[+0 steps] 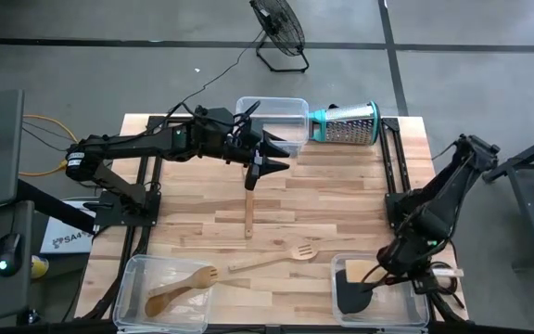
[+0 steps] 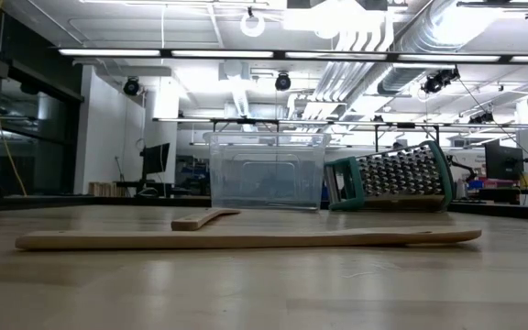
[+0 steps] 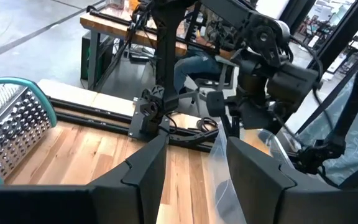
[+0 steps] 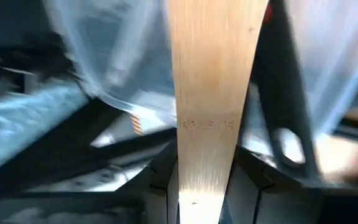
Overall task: Pick & Place Kitchen Items
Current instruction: Put the brown spatula into the bottom right transparent bin
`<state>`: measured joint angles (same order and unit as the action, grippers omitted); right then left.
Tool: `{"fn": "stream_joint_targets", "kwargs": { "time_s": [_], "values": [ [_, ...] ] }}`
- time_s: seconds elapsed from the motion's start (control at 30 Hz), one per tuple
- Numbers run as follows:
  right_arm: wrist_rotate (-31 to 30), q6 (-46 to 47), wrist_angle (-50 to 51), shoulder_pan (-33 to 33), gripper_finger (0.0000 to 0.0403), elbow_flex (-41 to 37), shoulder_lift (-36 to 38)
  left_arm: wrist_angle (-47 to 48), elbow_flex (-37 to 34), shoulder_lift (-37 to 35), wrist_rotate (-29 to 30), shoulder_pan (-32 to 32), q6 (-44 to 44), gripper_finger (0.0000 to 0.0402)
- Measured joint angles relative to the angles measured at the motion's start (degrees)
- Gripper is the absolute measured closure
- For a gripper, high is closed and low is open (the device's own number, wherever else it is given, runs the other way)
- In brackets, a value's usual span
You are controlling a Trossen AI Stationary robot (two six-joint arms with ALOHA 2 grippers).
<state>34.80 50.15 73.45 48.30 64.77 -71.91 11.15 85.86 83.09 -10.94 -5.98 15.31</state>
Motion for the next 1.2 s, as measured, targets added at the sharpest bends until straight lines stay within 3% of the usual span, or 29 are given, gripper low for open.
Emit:
{"fn": "stream_joint_targets", "kwargs": {
  "time_s": [0.23,0.43,0.8,1.0,1.2],
  "values": [
    [0.67,-6.09,11.51,0.34,0.0318,0.0,-3.05,0.2,0.0,0.0,0.0,0.0,-0.01,0.0234],
    [1.13,-8.16,12.03,0.51,0.0318,0.02,-4.12,0.18,0.0,0.0,0.0,0.0,0.0,0.0234],
    [-5.92,-18.3,14.05,0.88,0.0318,0.11,-7.53,0.36,0.0,0.0,0.0,0.0,0.0,0.0234],
    [-8.22,-17.28,16.43,0.84,0.0318,0.09,-7.54,1.06,0.0,0.0,0.0,0.0,0.0,0.0234],
    [-6.57,-14.4,16.34,0.84,0.0239,0.04,-7.53,1.06,0.0,0.0,0.0,0.0,0.0,0.0234]
  ]
}}
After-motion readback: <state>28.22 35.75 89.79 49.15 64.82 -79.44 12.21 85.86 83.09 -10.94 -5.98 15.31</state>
